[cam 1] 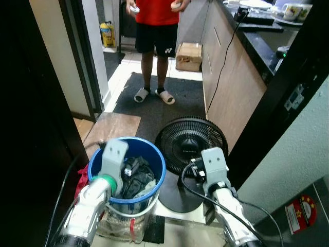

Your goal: Clothes washing

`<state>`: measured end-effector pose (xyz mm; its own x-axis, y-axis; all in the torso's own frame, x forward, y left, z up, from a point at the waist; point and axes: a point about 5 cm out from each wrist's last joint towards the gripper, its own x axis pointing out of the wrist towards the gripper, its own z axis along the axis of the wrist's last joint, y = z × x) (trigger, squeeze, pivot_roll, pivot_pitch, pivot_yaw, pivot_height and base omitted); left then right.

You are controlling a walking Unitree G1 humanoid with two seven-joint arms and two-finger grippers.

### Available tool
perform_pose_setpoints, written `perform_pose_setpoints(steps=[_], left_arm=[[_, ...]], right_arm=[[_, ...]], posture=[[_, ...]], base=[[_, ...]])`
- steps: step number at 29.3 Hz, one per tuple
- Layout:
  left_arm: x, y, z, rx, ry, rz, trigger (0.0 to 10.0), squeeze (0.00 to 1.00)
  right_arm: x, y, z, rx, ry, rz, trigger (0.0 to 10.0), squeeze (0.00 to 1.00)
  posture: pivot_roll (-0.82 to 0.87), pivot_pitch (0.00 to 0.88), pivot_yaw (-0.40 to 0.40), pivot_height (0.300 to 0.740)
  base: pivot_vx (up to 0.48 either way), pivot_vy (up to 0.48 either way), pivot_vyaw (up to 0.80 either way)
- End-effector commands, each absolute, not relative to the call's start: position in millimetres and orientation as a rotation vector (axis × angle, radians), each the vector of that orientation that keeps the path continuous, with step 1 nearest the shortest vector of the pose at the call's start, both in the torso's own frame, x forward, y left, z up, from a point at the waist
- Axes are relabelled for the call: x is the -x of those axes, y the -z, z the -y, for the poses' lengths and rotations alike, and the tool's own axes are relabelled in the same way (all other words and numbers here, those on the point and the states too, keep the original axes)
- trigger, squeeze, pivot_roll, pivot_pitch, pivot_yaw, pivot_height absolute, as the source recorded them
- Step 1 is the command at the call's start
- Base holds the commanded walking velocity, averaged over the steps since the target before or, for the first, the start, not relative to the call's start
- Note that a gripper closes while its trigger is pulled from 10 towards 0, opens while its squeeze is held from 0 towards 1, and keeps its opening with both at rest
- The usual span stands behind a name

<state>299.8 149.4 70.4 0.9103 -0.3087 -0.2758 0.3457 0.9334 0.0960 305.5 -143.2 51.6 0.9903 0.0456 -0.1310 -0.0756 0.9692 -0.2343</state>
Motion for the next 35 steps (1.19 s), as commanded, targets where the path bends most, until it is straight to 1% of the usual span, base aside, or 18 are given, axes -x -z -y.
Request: perform_pose_setpoints(steps=[1, 3, 4, 5, 7, 13, 15, 19, 35], left_arm=[[-287, -48, -146, -0.167, 0.367, -0.337, 10.0, 0.00], [-259, -7, -143, -0.197, 0.379, -0.476, 10.0, 0.00], [-259, -7, -143, -0.197, 0.379, -0.476, 10.0, 0.00], [-251, 3, -141, -0.196, 0.380, -0.510, 10.0, 0.00], [-247, 7, -140, -0.192, 0.379, -0.522, 10.0, 0.00], [-250, 7, -140, -0.186, 0.343, -0.504, 10.0, 0.00], [-255, 6, -146, -0.215, 0.307, -0.492, 10.0, 0.00], [-256, 9, -149, -0.226, 0.293, -0.489, 10.0, 0.00], [-257, 12, -145, -0.248, 0.284, -0.463, 10.0, 0.00]], right_arm=[[-291, -27, 152, 0.250, -0.050, -0.228, 10.0, 0.00], [-264, 7, 163, 0.276, -0.070, -0.379, 10.0, 0.00], [-264, 7, 163, 0.276, -0.070, -0.379, 10.0, 0.00], [-255, 15, 166, 0.263, -0.073, -0.416, 10.0, 0.00], [-252, 18, 167, 0.250, -0.072, -0.430, 10.0, 0.00], [-256, 12, 158, 0.216, -0.104, -0.377, 10.0, 0.00], [-261, 9, 154, 0.213, -0.129, -0.357, 10.0, 0.00], [-261, 11, 153, 0.210, -0.149, -0.359, 10.0, 0.00], [-262, 12, 149, 0.208, -0.185, -0.347, 10.0, 0.00]], posture=[[0.07, 0.000, 0.008, 0.740], [0.06, 0.000, 0.001, 0.740], [0.06, 0.000, 0.001, 0.740], [0.06, 0.000, -0.001, 0.740], [0.06, 0.000, -0.001, 0.740], [0.05, 0.000, -0.003, 0.740], [0.04, 0.000, -0.010, 0.740], [0.04, 0.000, -0.013, 0.740], [0.04, 0.000, -0.018, 0.740]], base=[[0.000, 0.000, 0.00], [0.000, 0.000, 0.00], [0.000, 0.000, 0.00], [0.000, 0.000, 0.00], [0.000, 0.000, 0.00], [0.000, 0.000, 0.00], [0.000, 0.000, 0.00], [0.000, 0.000, 0.00], [0.000, 0.000, 0.00]])
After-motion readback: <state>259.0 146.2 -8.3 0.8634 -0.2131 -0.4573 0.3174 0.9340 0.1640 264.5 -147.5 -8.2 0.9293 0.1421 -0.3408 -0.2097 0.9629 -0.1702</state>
